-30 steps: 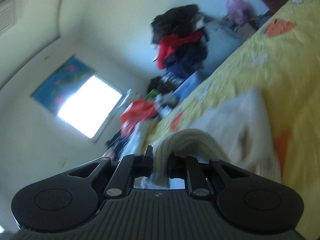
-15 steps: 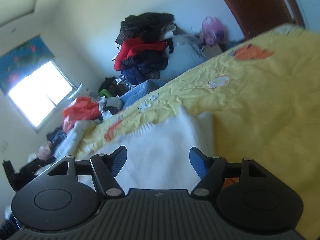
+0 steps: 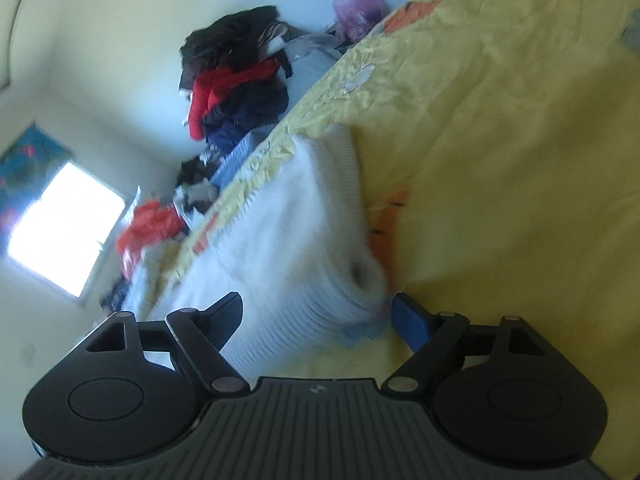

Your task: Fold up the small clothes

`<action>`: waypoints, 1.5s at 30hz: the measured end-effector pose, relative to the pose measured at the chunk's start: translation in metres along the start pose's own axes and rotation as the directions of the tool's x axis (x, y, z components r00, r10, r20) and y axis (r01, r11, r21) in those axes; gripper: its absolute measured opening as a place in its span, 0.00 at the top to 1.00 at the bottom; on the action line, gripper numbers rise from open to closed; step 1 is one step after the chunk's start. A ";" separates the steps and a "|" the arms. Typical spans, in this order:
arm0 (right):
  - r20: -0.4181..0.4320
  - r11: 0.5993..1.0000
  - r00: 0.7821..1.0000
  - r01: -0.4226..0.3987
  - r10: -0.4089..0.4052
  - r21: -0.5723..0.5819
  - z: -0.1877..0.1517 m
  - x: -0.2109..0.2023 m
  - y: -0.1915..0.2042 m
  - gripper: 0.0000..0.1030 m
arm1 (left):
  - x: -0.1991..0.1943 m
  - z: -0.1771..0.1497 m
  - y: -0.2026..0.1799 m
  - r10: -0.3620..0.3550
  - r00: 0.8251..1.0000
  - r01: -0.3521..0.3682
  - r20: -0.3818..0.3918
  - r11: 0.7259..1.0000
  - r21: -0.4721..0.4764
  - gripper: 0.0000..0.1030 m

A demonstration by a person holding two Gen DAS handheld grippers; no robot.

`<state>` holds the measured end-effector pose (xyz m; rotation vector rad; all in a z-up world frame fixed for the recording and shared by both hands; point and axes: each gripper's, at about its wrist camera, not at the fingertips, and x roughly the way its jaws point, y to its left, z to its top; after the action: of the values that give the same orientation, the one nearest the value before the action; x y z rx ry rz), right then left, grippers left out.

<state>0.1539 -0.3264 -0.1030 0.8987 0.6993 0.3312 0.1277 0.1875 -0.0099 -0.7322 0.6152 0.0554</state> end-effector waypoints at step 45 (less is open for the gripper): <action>0.016 0.654 0.916 0.298 -0.400 -0.695 0.010 0.018 0.070 0.65 | 0.012 -0.031 -0.077 0.326 0.944 -0.206 -0.048 0.698 0.685 0.35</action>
<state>0.1754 -0.2814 -0.0498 0.0082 0.7823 0.2736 0.1414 0.1085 0.0131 0.0766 0.8364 0.0355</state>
